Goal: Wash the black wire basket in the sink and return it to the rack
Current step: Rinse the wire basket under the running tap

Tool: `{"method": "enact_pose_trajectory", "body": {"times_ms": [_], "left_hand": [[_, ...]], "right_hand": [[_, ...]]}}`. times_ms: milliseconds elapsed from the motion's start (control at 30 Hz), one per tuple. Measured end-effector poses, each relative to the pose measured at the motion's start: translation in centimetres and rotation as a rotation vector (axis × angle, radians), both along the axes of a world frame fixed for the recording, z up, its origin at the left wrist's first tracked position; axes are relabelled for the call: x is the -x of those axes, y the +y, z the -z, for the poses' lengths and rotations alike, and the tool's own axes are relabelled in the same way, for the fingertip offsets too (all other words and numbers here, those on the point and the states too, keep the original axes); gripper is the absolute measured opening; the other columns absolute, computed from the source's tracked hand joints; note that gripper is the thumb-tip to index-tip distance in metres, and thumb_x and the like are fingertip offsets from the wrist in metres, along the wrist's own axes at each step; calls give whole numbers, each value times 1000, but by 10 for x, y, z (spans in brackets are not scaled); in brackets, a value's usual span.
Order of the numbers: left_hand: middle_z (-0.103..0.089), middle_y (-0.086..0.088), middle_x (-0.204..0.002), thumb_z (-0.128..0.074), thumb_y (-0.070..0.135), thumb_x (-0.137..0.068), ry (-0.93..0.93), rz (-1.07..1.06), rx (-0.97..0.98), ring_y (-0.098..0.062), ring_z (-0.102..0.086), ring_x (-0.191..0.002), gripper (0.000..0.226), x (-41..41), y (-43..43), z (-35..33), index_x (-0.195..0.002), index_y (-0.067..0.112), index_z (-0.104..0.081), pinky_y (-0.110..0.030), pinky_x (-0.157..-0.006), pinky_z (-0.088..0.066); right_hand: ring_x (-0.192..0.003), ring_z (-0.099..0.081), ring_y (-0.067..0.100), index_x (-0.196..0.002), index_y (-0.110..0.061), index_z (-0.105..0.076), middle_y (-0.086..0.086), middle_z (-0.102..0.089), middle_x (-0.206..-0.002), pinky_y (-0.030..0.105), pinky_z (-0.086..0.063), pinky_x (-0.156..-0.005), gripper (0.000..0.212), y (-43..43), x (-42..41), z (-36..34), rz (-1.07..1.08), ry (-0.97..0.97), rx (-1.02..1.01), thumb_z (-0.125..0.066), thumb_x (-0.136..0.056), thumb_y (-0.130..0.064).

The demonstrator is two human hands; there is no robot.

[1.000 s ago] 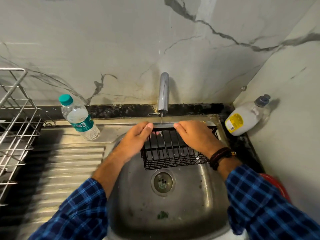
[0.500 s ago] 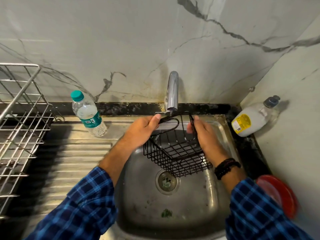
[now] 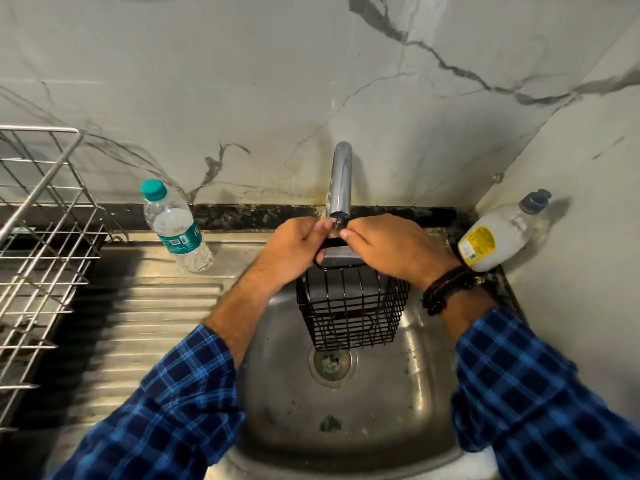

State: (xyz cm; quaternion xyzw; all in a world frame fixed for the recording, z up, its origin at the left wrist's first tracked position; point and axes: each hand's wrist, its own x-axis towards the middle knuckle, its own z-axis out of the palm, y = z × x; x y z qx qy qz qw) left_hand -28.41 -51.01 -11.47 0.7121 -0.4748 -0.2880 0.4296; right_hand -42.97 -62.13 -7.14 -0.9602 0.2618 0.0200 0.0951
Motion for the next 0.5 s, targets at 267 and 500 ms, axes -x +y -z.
{"method": "enact_pose_trajectory", "body": {"times_ms": [267, 500], "left_hand": [[-72, -7, -91, -26, 68, -99, 122, -117, -61, -21, -69, -90, 66, -21, 37, 53, -93, 20, -71, -43, -88, -54], [-56, 5, -68, -35, 50, -104, -91, -24, -97, -11, -55, -65, 46, -8, 29, 41, -81, 18, -60, -30, -64, -47]], "right_hand": [[-59, -42, 12, -71, -8, -53, -1, -46, -64, 31, -32, -60, 46, -4, 21, 29, 332, -460, -533, -41, -106, -35], [-66, -55, -14, -93, -17, -66, -14, -65, -81, 5, -34, -60, 37, 14, 27, 40, 508, -492, -659, -36, -108, -34]]}}
